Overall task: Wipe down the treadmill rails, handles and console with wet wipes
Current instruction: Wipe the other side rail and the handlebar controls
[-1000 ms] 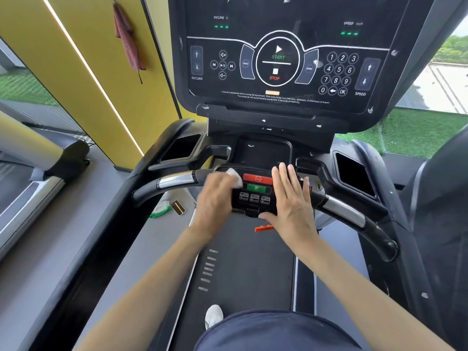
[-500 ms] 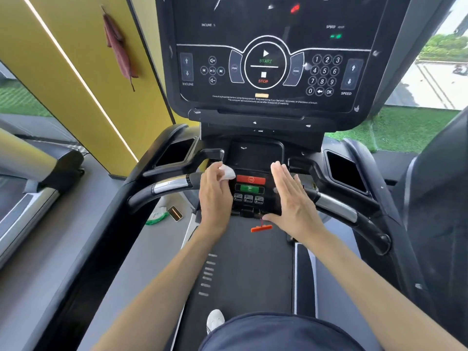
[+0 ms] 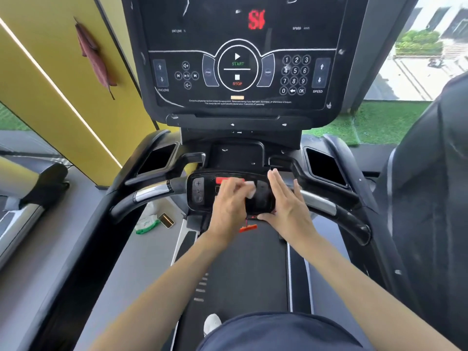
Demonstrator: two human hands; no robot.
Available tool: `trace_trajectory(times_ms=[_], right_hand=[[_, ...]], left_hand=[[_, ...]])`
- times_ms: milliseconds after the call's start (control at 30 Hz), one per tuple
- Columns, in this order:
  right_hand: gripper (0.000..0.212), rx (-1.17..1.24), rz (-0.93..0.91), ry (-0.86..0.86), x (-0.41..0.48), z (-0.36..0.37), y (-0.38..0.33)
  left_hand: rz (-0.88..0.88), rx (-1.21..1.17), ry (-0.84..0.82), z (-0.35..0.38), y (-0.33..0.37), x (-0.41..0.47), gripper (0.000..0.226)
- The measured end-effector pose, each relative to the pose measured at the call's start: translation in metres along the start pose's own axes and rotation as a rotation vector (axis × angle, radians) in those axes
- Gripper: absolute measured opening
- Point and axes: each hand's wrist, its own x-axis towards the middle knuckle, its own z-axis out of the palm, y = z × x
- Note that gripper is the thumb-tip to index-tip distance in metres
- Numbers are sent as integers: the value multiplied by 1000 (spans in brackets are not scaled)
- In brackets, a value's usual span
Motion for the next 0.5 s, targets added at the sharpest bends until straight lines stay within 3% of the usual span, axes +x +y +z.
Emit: trace_trajectory(times_ms=[67, 133, 267, 300, 400, 433, 500], right_hand=[[108, 5, 1, -1, 0, 1, 1], [109, -7, -9, -2, 0, 2, 2], [110, -16, -7, -9, -1, 2, 1], [110, -14, -6, -12, -1, 2, 1], [110, 1, -8, -19, -1, 1, 2], [110, -3, -9, -19, -1, 1, 2], [110, -17, -5, -12, -1, 2, 1]], left_hand=[[276, 35, -238, 1, 1, -11, 18], [398, 89, -328, -10, -10, -4, 20], [90, 86, -129, -22, -6, 14, 26], [143, 96, -155, -19, -3, 12, 26], [517, 131, -353, -18, -5, 6, 26], [512, 142, -347, -20, -9, 10, 23], [293, 124, -217, -20, -10, 16, 21]])
